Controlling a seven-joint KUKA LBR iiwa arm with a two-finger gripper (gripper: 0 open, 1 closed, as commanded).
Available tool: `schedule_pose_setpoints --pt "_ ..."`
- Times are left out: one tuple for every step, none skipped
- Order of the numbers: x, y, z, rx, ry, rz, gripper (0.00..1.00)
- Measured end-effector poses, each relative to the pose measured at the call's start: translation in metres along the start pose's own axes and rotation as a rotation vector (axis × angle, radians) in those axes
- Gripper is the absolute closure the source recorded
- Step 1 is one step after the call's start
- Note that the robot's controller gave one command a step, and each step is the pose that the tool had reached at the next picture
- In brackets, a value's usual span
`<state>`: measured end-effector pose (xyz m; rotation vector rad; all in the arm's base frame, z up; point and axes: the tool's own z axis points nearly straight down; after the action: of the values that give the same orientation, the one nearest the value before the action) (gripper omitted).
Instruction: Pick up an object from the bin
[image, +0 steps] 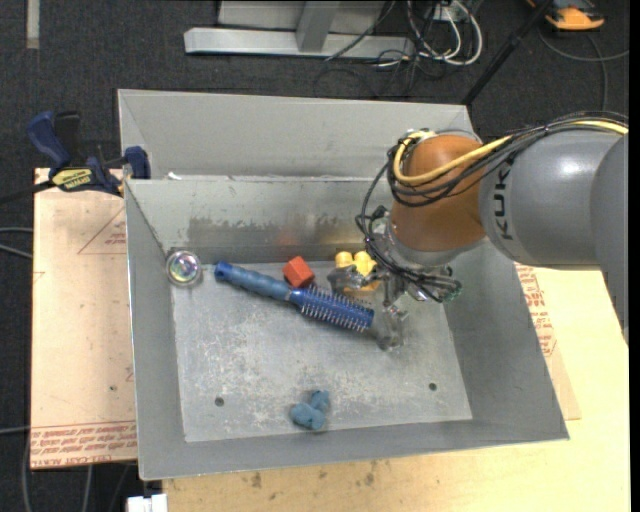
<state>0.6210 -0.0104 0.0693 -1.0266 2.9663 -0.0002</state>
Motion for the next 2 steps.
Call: schedule_pose_setpoints --pt "-0.0284 0.0225 -0.0014 -0.001 -0.004 0.029 0.00" --pt "-0.0269 0.0215 -0.0010 -0.001 -0.002 0.033 1.00"
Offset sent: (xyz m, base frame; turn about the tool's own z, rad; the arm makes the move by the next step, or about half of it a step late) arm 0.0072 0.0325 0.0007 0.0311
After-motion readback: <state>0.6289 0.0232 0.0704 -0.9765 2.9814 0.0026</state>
